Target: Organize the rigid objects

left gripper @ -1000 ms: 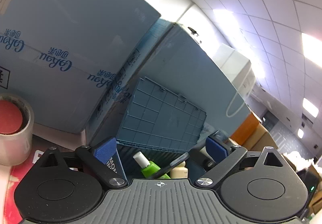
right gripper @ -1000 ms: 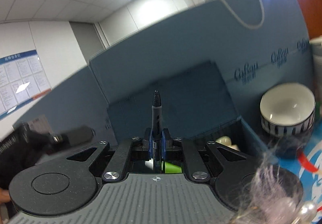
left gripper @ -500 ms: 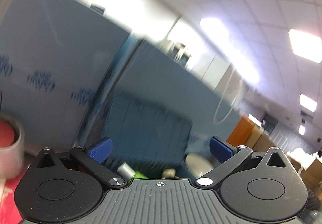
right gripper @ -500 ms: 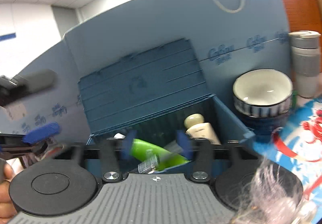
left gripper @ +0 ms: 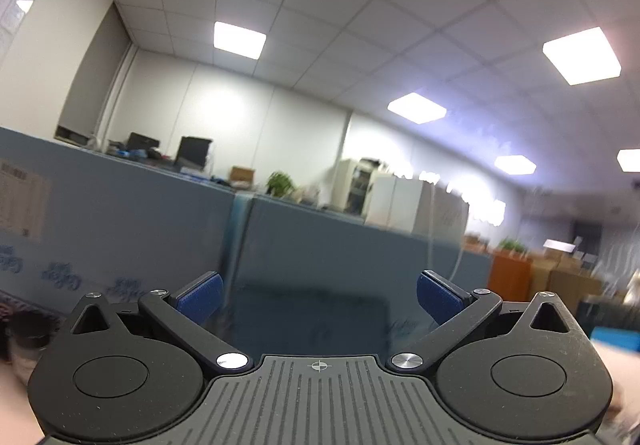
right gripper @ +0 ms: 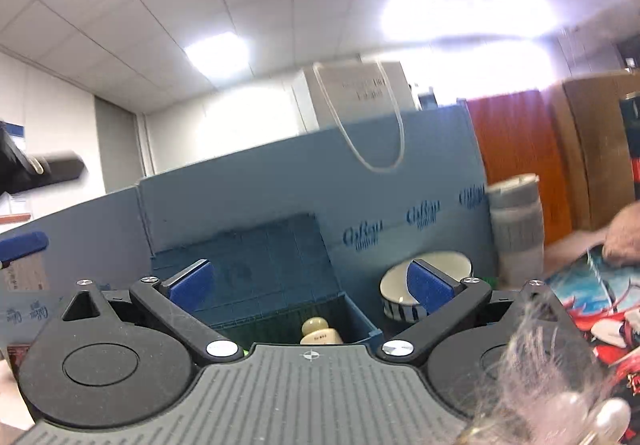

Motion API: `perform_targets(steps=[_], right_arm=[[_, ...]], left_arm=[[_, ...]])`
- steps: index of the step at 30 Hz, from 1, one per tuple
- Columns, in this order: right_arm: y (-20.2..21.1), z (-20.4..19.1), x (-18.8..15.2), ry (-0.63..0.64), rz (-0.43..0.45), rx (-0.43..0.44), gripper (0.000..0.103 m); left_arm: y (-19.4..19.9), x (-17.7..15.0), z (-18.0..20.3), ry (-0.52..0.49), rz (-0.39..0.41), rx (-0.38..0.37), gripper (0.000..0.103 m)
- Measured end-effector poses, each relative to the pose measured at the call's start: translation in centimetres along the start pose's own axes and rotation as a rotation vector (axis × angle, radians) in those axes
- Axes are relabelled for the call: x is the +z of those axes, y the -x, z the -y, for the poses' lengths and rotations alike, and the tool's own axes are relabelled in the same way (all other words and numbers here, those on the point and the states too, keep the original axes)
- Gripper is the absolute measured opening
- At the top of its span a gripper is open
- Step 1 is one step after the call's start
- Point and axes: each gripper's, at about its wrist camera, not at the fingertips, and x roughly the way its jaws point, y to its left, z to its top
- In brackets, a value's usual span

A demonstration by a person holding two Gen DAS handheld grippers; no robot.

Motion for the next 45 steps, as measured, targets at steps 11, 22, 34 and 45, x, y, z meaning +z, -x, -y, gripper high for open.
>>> perform_targets(steps=[11,22,34,45], right_arm=[[-0.8,0.2,-2.8,0.207,0.095,-0.029,0.103],[0.2,-0.1,-3.7,0.271,0.167,-0.066,0.103],[0.5,-0.4,-3.8,0.287,0.184,-0.064,0.103],[0.1,-0.5,-3.8,0.288,0.178,-0.067,0.103]], left_arm=[[-1.1,-8.3,0.0,-0.123,0.092,0.158,0.103],[-0.4,-9.8,1.1,-0.208,0.104,0.151,0.103],[0.0,-10.0,1.5,-0.231,0.125,0.153,0.103],[-0.1,-10.0,1.5,-0.232,0.120,0.146,0.103]])
